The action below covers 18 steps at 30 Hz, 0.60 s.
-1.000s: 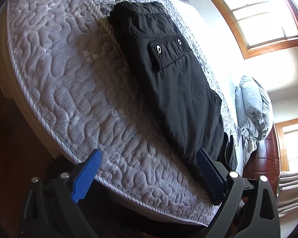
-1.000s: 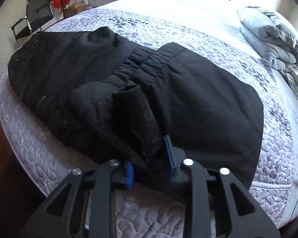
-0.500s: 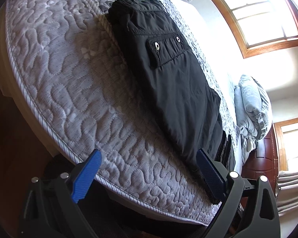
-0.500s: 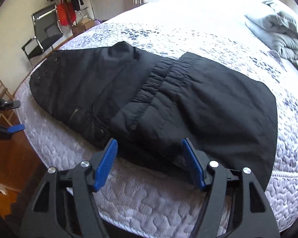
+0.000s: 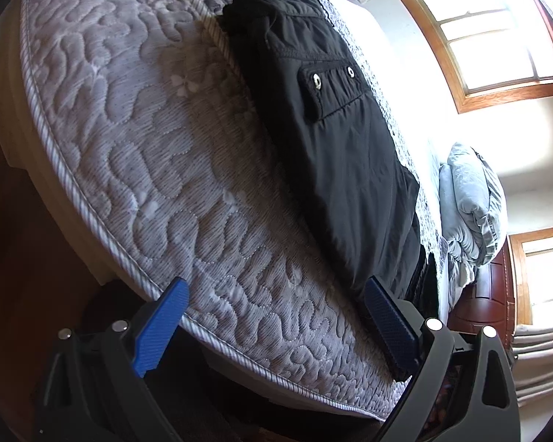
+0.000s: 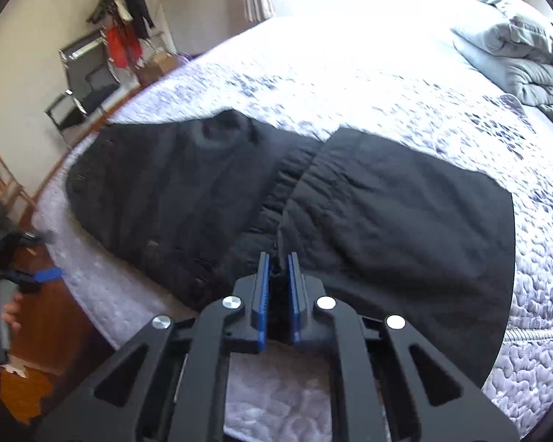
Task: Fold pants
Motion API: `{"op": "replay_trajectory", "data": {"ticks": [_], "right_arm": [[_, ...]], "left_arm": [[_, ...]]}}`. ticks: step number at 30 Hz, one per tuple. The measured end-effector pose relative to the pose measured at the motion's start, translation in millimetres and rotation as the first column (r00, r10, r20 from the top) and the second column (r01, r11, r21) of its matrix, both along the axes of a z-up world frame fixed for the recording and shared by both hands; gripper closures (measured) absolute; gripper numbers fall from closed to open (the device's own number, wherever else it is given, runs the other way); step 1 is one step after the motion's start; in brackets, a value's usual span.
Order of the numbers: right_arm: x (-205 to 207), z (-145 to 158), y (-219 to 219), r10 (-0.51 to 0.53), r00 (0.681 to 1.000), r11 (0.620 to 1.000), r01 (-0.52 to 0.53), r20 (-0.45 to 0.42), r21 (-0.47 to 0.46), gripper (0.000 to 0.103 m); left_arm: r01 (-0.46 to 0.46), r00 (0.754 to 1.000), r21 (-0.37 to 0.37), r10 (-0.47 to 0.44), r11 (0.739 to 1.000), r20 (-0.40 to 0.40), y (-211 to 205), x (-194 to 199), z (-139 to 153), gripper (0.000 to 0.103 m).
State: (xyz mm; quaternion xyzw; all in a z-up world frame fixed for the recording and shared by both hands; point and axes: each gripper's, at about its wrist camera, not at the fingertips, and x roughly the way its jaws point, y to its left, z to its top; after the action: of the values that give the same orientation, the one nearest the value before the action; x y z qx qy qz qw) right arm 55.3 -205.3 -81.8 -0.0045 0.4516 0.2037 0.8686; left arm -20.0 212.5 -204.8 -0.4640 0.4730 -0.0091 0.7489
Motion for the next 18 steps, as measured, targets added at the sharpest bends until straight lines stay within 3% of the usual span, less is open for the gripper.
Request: {"op": "replay_trajectory", "data": {"ticks": [5, 9, 13, 17, 18], "right_arm": [[-7, 8, 18, 0.087, 0.996, 0.996, -0.087, -0.004, -0.003, 0.094], [-5, -22, 29, 0.099, 0.992, 0.994, -0.103, -0.073, -0.043, 0.094], [-5, -44, 26, 0.086, 0.990, 0.996, -0.090, -0.114, -0.023, 0.091], [-10, -37, 22, 0.123, 0.986, 0.992, -0.118, -0.116, 0.048, 0.070], [-13, -32, 21, 0.132, 0.986, 0.990, -0.126, -0.104, 0.064, 0.070]], "left_arm": [[-0.005, 1.000, -0.010, 0.005, 1.000, -0.003, -2, 0, -2, 0.006], [-0.003, 1.000, -0.007, 0.003, 1.000, -0.002, -5, -1, 0, 0.006], [-0.006, 1.000, -0.004, 0.007, 1.000, 0.005, -1, -3, 3, 0.006], [-0.006, 1.000, 0.005, 0.006, 1.000, 0.008, -1, 1, 8, 0.006], [-0.005, 1.000, 0.005, 0.005, 1.000, 0.009, -1, 2, 9, 0.006]]}}
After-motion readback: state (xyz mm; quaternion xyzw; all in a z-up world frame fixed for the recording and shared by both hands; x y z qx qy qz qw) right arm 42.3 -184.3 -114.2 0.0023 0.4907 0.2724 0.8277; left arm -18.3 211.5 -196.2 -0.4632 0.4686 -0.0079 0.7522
